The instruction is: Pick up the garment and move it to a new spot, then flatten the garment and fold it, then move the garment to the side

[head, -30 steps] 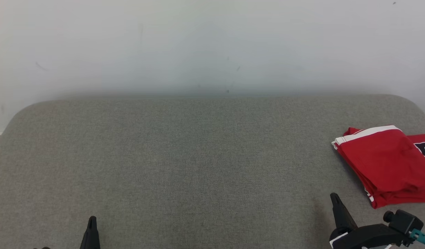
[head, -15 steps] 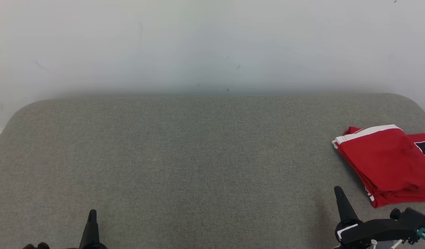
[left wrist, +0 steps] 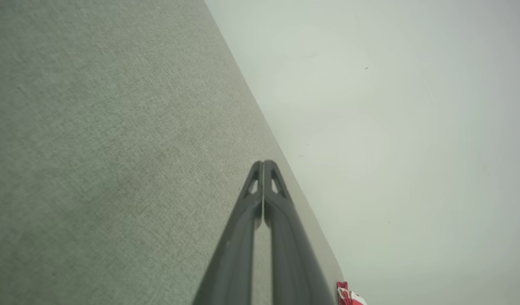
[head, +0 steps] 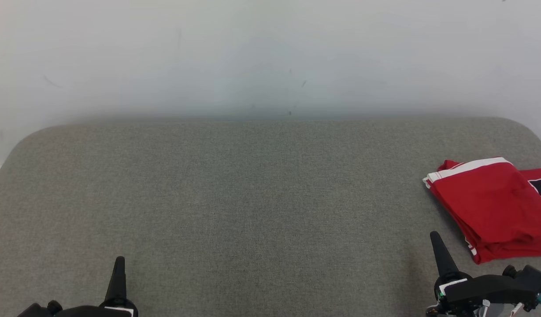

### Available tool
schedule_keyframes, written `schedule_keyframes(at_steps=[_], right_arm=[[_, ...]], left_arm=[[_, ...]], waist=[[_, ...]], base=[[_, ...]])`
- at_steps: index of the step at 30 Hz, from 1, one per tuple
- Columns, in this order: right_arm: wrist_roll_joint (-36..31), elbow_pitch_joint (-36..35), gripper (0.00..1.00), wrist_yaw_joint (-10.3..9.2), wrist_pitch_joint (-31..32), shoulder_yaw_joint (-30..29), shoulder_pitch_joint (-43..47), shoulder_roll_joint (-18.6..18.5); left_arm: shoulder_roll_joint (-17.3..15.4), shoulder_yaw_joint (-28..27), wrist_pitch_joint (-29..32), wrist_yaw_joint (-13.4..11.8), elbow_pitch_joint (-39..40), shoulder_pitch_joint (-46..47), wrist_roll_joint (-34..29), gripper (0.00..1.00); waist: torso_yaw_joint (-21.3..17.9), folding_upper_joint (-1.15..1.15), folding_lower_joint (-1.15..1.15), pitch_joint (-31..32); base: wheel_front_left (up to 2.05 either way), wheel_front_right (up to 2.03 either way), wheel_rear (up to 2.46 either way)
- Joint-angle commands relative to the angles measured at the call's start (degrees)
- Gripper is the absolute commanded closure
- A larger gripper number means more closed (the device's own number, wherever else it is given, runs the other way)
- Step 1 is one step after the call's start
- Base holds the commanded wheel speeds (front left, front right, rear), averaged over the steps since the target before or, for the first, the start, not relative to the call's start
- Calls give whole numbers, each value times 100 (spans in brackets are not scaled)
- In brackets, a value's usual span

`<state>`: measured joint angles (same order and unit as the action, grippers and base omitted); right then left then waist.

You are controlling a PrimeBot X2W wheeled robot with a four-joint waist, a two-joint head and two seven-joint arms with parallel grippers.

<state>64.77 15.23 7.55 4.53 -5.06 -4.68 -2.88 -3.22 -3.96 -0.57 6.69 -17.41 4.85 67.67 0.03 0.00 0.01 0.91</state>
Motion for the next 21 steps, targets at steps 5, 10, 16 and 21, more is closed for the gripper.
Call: schedule_keyframes(at_steps=[5, 10, 16, 21], right_arm=[[331, -41, 100, -7, 31, -53, -113, -3], [607, -30, 100, -7, 49, -85, -153, -3], [913, -16, 100, -8, 72, -121, -167, -3], [1251, 1, 100, -8, 100, -163, -215, -2]], left_arm=[[4, -35, 88, 44, 25, 171, 301, 100], [8, -49, 165, 47, 11, 218, 557, 100], [13, -64, 243, 53, -10, 289, 827, 100], [18, -81, 331, 63, -32, 340, 1135, 100]], waist=[[0, 0, 0, -9], [-1, 0, -1, -19], [-1, 0, -1, -32], [-2, 0, -1, -46]], base=[[0, 0, 0], [0, 0, 0], [0, 0, 0], [0, 0, 0]])
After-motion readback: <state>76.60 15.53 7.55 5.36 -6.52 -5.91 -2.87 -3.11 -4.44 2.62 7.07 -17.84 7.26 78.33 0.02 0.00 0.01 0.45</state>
